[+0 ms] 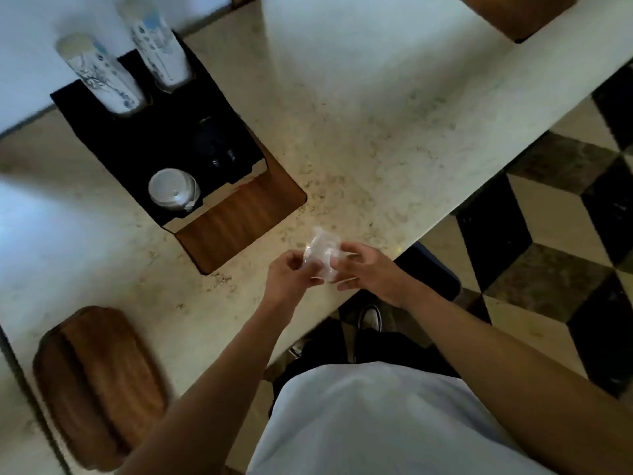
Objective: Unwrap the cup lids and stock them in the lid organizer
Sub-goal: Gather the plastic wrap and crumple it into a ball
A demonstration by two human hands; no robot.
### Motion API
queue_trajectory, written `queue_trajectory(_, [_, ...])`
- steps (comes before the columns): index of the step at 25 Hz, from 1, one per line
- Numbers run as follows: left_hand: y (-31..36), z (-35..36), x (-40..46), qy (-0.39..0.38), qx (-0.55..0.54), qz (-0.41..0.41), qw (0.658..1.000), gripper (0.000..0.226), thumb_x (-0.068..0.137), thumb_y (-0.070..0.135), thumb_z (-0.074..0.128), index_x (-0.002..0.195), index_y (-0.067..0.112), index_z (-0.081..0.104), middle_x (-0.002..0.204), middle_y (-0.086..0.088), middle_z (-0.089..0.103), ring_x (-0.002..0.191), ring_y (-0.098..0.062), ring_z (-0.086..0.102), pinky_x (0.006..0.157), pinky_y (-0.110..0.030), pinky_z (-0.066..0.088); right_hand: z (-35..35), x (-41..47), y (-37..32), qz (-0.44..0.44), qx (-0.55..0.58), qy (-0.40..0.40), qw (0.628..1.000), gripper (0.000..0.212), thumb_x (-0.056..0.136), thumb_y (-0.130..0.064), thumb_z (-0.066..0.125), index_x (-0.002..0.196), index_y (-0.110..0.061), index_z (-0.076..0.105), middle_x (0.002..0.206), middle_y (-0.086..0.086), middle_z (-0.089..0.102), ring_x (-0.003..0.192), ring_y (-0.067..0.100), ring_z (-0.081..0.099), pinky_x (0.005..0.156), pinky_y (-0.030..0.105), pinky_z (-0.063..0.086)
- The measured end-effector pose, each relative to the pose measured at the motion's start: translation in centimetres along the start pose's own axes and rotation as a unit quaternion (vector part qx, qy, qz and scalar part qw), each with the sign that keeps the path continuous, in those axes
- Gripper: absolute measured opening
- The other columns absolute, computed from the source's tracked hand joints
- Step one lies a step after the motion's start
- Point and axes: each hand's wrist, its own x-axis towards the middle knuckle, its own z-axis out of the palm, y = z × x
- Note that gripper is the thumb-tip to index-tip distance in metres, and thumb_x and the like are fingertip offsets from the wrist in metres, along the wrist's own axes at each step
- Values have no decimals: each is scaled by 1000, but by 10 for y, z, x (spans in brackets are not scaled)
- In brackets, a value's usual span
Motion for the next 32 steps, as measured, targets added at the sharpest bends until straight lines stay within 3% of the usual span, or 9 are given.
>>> queue_trajectory(4, [2, 40, 2, -26, 20, 4, 999, 10, 87, 3, 73, 96, 0, 69, 100, -25, 73, 90, -39, 74, 81, -50, 63, -29, -17, 9, -45, 32, 17, 998, 44, 84, -32, 82, 119, -10, 67, 107, 12, 75, 97, 28, 73, 92, 47, 59])
queue_trajectory(7, [0, 79, 0, -45, 27, -8, 999, 13, 89, 4, 73, 98, -4, 68, 99, -27, 74, 90, -41, 75, 82, -49, 63, -64, -34, 13, -60, 43, 39, 997, 25, 84, -30, 81, 105, -19, 74, 101, 6, 77, 99, 24, 74, 90, 42, 60])
queue_trajectory(10, [-1, 123, -4, -67, 29, -33, 997, 15, 92, 10, 73, 101, -2, 72, 97, -21, 77, 91, -37, 76, 81, -44, 62, -101, -52, 21, -67, 65, 70, 993, 26, 83, -32, 81, 106, -22, 75, 98, 0, 80, 93, 16, 76, 76, 27, 61])
queue_trajectory(14, [-2, 182, -7, -86, 71, -47, 993, 14, 95, 17, 71, 102, 6, 75, 94, -12, 79, 81, -19, 77, 64, -24, 59, -153, -77, 45, -56, 102, 117, 986, 33, 82, -37, 81, 110, -21, 72, 101, -1, 79, 95, 18, 75, 80, 32, 61])
queue_trajectory(18, [-9, 233, 4, -97, 111, -72, 986, 13, 95, 10, 68, 107, 5, 71, 104, -17, 75, 93, -26, 75, 72, -33, 62, -194, -87, 74, -13, 158, 164, 974, 22, 91, -24, 75, 111, -16, 70, 95, -3, 76, 89, 15, 72, 82, 34, 60])
queue_trajectory(21, [-21, 263, 19, -108, 176, -73, 976, 8, 96, 3, 63, 102, 5, 69, 100, -14, 73, 89, -24, 74, 72, -30, 64, -211, -85, 94, 5, 209, 195, 958, 16, 91, -23, 74, 106, -19, 70, 91, -4, 76, 86, 14, 71, 75, 31, 59])
queue_trajectory(25, [-61, 290, 51, -124, 242, -114, 956, 12, 91, 7, 71, 102, 11, 70, 100, -8, 77, 88, -17, 77, 73, -28, 63, -231, -76, 136, 35, 287, 253, 923, 44, 81, -35, 83, 116, -15, 67, 104, 5, 76, 88, 17, 73, 71, 28, 57])
queue_trajectory(27, [-87, 300, 68, -122, 253, -141, 949, 14, 90, 8, 72, 103, 14, 70, 99, -7, 77, 84, -13, 77, 72, -27, 63, -241, -67, 159, 51, 326, 275, 903, 51, 81, -34, 83, 122, -9, 66, 100, 4, 77, 82, 15, 71, 67, 26, 56])
queue_trajectory(32, [-179, 331, 139, -88, 264, -203, 939, 19, 88, 12, 76, 102, 15, 64, 96, -8, 77, 78, -12, 76, 74, -31, 63, -280, 0, 245, 108, 355, 359, 856, 24, 89, -22, 78, 104, -15, 61, 89, 6, 74, 68, 15, 70, 59, 28, 54])
